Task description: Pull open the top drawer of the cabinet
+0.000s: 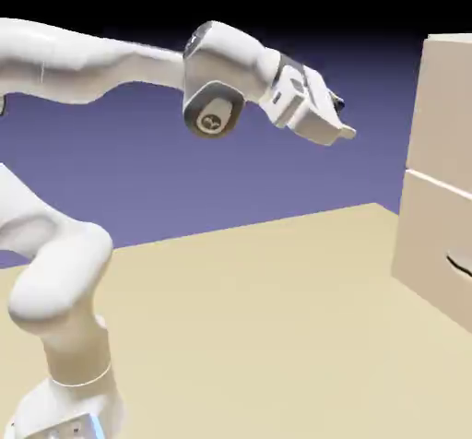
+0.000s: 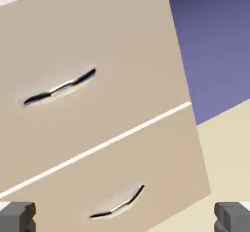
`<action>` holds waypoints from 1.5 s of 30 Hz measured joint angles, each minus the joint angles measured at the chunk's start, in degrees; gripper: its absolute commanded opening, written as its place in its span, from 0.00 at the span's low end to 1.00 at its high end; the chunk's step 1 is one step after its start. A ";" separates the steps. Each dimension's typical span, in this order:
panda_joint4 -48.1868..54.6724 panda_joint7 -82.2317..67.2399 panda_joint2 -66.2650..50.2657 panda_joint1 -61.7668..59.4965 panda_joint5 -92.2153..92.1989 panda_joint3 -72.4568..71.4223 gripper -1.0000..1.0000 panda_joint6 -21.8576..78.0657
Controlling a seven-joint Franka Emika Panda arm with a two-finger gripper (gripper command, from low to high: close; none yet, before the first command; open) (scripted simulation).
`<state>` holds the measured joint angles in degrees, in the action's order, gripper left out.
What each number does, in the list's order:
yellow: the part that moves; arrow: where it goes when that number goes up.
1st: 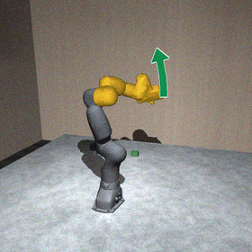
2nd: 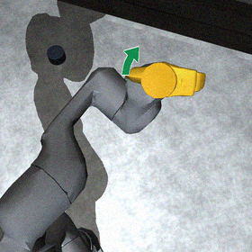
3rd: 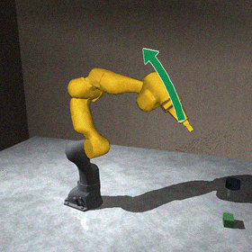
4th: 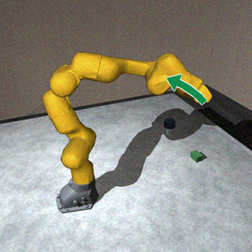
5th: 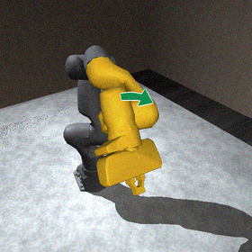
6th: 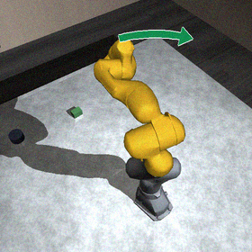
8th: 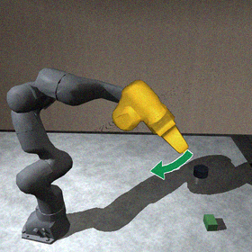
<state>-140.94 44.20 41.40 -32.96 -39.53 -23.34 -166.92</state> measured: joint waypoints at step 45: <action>55.71 4.84 24.27 -93.44 -109.76 -64.80 0.50 19.69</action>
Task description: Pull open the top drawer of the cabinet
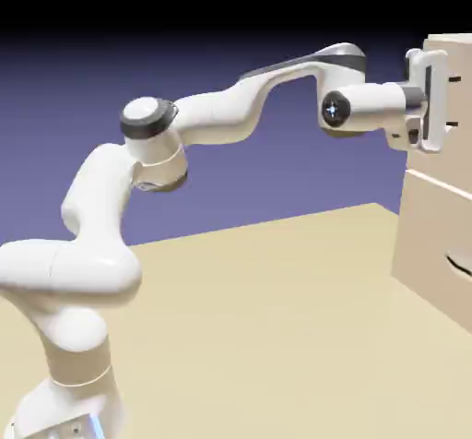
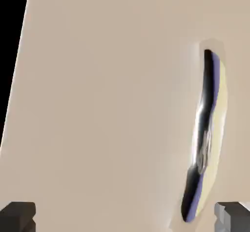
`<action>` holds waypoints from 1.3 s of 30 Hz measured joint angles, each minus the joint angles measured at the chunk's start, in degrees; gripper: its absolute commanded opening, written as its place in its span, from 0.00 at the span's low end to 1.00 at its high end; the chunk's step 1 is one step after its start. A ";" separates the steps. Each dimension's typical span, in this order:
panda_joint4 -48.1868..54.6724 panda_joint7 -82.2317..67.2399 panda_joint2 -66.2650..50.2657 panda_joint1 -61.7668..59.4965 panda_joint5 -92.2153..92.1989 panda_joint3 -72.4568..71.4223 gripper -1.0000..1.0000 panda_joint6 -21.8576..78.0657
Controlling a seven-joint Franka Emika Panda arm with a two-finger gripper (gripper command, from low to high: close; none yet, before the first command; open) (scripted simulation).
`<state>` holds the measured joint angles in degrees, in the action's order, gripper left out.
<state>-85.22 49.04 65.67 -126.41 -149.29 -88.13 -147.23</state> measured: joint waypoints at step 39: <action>-31.83 -6.98 -2.36 21.19 -3.68 10.45 0.00 12.03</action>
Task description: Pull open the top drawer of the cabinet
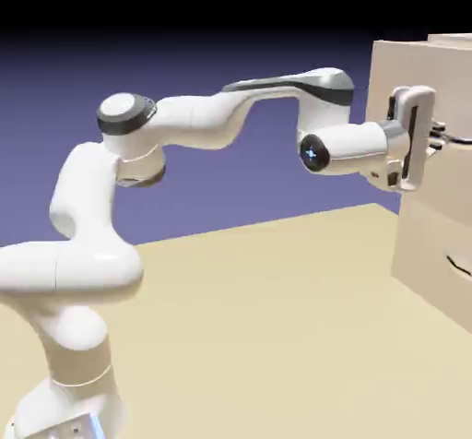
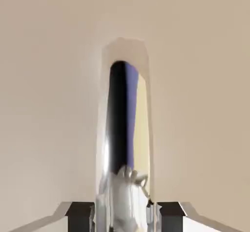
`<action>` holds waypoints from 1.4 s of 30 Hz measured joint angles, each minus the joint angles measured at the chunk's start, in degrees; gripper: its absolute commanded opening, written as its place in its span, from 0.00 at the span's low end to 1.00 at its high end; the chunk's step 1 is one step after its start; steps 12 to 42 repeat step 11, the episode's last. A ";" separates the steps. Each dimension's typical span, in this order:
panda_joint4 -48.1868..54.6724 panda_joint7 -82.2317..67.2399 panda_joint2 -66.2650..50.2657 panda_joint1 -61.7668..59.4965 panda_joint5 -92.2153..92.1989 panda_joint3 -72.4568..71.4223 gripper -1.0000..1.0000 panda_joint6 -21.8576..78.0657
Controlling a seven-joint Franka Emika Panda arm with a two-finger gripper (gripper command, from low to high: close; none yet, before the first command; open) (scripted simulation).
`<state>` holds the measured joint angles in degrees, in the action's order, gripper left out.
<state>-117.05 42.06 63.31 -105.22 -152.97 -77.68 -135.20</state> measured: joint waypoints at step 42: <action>-18.07 -1.18 1.67 14.99 3.50 10.32 1.00 4.80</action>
